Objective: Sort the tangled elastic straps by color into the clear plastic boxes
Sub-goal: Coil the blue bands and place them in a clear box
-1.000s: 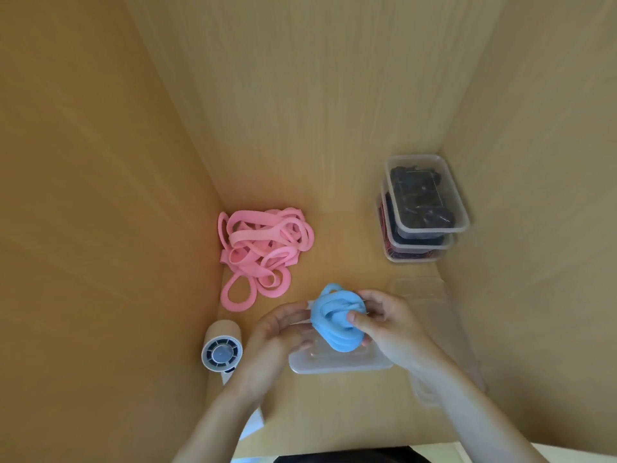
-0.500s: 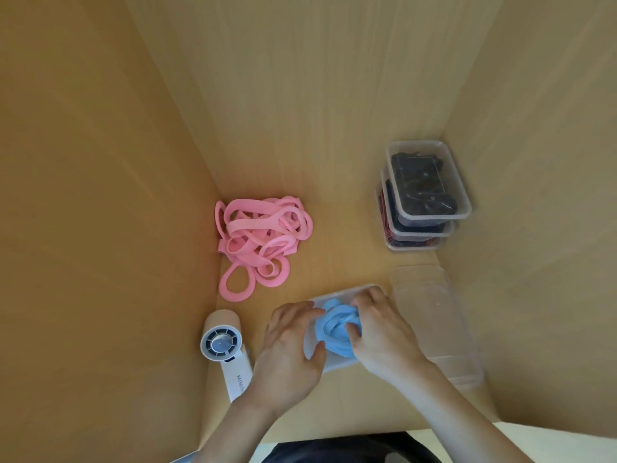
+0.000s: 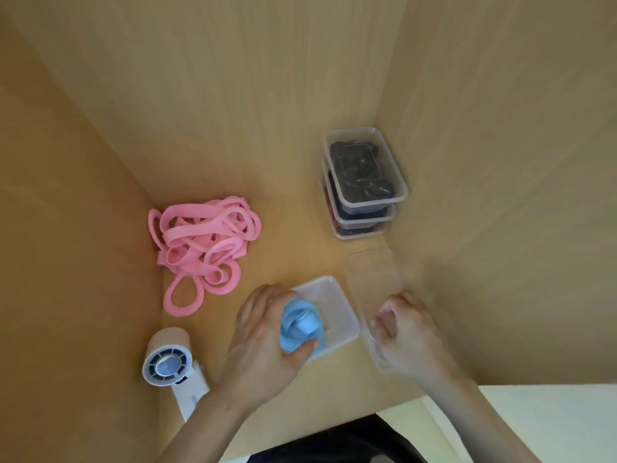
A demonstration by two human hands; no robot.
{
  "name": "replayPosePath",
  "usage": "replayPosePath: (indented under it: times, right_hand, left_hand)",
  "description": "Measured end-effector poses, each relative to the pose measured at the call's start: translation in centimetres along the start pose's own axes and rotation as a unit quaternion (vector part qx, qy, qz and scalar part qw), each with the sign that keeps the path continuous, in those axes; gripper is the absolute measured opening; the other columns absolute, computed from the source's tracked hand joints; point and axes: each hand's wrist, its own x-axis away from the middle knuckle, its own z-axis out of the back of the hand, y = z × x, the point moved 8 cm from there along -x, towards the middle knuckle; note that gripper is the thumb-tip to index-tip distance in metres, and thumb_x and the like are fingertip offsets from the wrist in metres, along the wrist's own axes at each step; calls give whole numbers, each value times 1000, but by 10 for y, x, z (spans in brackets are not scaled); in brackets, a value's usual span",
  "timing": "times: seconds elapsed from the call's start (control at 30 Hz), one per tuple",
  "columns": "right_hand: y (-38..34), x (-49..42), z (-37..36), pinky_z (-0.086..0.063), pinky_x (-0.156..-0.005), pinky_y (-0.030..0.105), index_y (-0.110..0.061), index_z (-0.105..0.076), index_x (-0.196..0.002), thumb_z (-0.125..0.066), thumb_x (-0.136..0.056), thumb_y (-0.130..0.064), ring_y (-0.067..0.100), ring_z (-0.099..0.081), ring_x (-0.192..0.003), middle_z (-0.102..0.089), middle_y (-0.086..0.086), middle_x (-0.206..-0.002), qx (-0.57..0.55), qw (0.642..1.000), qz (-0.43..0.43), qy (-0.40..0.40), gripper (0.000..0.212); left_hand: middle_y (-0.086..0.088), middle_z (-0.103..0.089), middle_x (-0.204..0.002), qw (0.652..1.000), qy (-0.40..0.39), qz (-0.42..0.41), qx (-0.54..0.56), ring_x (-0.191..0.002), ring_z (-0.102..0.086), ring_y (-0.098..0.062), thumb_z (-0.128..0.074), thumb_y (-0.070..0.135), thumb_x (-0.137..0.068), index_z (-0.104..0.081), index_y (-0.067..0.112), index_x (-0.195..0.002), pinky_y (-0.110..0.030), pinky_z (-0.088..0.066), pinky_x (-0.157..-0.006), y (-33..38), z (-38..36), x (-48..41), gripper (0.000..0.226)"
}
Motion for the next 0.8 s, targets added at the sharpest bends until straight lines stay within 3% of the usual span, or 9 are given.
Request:
replayPosePath:
  times: [0.1,0.17,0.27,0.47,0.6,0.7,0.8]
  right_hand:
    - [14,15,-9,-47,-77,35,-19,-56,-79,-73,-83,-30,22,-56,-91,-49,-4,-93,19,999,-25,-22,21]
    - [16,19,-20,-48,-83,37,-20,-58,-86,-71,-86,-38,21,-55,-98,-48,-4,-99,40,998,-37,-41,22]
    - [16,21,-30,-42,-85,33,-24,-55,-89,-65,-91,-41,18,-53,-104,-46,-7,-100,86,994,-47,-41,19]
    - [20,18,-36,-23,-76,27,-26,-59,-94,-54,-98,-36,16,-51,-109,-43,-9,-102,107,991,-62,-55,11]
    - [10,16,-33,-14,-72,23,-25,-57,-102,-46,-101,-33,15,-47,-111,-44,-8,-109,144,988,-5,-61,15]
    - [2,16,-21,-25,-80,24,-20,-55,-98,-54,-97,-22,19,-49,-108,-47,-4,-112,117,990,38,-62,3]
    - [-5,17,-3,-41,-91,31,-14,-53,-96,-62,-87,-5,18,-47,-110,-47,-3,-122,45,996,37,-63,16]
  left_hand:
    - [8,-22,-160,996,-77,23,-49,-152,-8,-15,-80,72,-60,-26,29,-154,-39,-13,-125,-11,-18,3,117]
    - [4,-20,-163,993,-86,14,-81,-154,-8,-18,-80,74,-58,-20,27,-156,-43,-9,-126,-15,-22,5,124]
    - [4,-24,-162,993,-67,-2,-93,-152,-15,-20,-83,65,-62,-24,24,-156,-41,-7,-125,-15,-20,6,118]
    - [5,-26,-160,994,-69,-13,-80,-149,-20,-19,-85,64,-61,-27,24,-154,-40,-9,-125,-15,-17,7,117]
    - [7,-24,-160,994,-77,-18,-77,-150,-19,-17,-83,68,-59,-25,26,-154,-40,-9,-125,-17,-19,7,119]
    - [11,-21,-160,995,-88,-8,-52,-151,-14,-12,-78,76,-57,-23,29,-154,-34,-4,-125,-20,-19,5,121]
    - [14,-24,-158,998,-57,19,15,-149,-15,-8,-60,82,-69,-29,31,-151,-31,-15,-122,-20,-12,6,102]
